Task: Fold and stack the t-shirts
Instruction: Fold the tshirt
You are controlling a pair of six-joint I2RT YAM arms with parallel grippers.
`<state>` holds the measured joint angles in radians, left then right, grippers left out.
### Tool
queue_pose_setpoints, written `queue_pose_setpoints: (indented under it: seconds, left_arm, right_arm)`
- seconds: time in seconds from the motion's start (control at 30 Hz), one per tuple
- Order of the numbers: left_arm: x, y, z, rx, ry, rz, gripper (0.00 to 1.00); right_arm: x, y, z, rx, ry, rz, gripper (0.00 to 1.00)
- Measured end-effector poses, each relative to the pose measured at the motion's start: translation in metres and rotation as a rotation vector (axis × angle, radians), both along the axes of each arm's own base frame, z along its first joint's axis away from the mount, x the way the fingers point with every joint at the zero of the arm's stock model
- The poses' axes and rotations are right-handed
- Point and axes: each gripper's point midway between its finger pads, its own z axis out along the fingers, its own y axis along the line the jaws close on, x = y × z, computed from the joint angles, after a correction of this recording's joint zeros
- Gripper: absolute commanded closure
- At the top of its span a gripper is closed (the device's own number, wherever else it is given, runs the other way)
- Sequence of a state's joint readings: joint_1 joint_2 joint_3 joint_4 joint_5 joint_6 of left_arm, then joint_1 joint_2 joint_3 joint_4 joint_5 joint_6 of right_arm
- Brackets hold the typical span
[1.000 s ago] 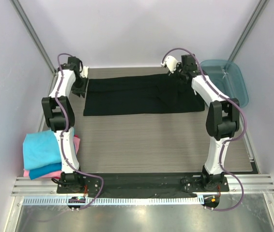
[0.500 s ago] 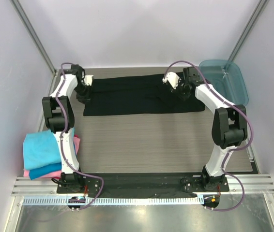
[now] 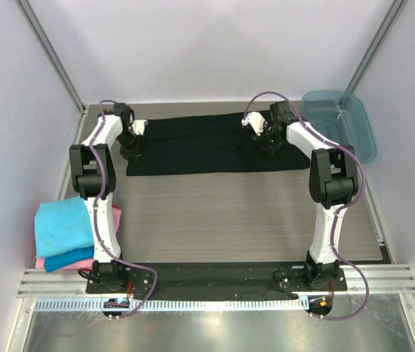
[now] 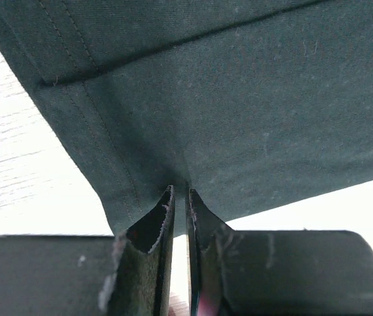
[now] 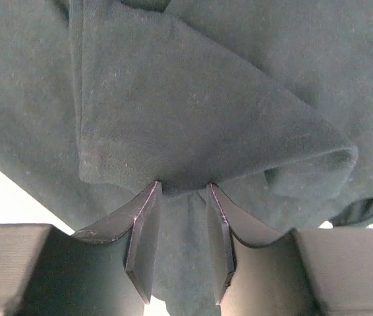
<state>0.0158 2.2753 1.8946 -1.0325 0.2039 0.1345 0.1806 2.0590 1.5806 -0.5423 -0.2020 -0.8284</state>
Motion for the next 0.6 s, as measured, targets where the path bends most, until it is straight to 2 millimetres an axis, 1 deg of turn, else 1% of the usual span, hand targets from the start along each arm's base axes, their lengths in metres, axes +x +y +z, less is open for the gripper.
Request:
queue_pose_setpoints:
  seconds: [0.13, 0.17, 0.2, 0.27, 0.3, 0.33, 0.4, 0.47, 0.53, 0.6]
  left_arm:
    - [0.0, 0.001, 0.0, 0.008, 0.0, 0.0, 0.88]
    - [0.0, 0.002, 0.0, 0.011, 0.0, 0.001, 0.88]
    - [0.0, 0.002, 0.0, 0.013, 0.0, 0.001, 0.88]
    - [0.0, 0.003, 0.0, 0.018, 0.0, 0.001, 0.88]
    - [0.0, 0.003, -0.001, 0.021, 0.0, 0.001, 0.88]
    - [0.0, 0.004, -0.001, 0.022, 0.0, 0.0, 0.88]
    - [0.0, 0.004, -0.001, 0.026, 0.001, 0.0, 0.88]
    - [-0.001, 0.005, -0.002, 0.029, 0.005, 0.0, 0.88]
    - [-0.003, 0.005, -0.004, 0.029, 0.012, 0.0, 0.88]
    - [-0.005, 0.005, -0.005, 0.029, 0.018, 0.0, 0.88]
  right_arm:
    - [0.006, 0.003, -0.003, 0.018, 0.015, -0.009, 0.62]
    - [0.008, 0.004, -0.003, 0.025, 0.019, -0.012, 0.65]
    - [0.01, 0.004, -0.003, 0.029, 0.021, -0.014, 0.76]
    - [0.013, 0.005, -0.004, 0.042, 0.031, -0.021, 0.86]
    - [0.015, 0.005, -0.004, 0.049, 0.037, -0.027, 0.94]
    - [0.017, 0.006, -0.004, 0.057, 0.042, -0.031, 0.96]
    - [0.019, 0.006, -0.004, 0.072, 0.049, -0.041, 0.99]
    - [0.022, 0.007, 0.0, 0.087, 0.051, -0.048, 0.99]
    - [0.028, 0.009, 0.009, 0.103, 0.034, -0.051, 0.99]
    - [0.042, 0.013, 0.024, 0.126, 0.002, -0.053, 0.99]
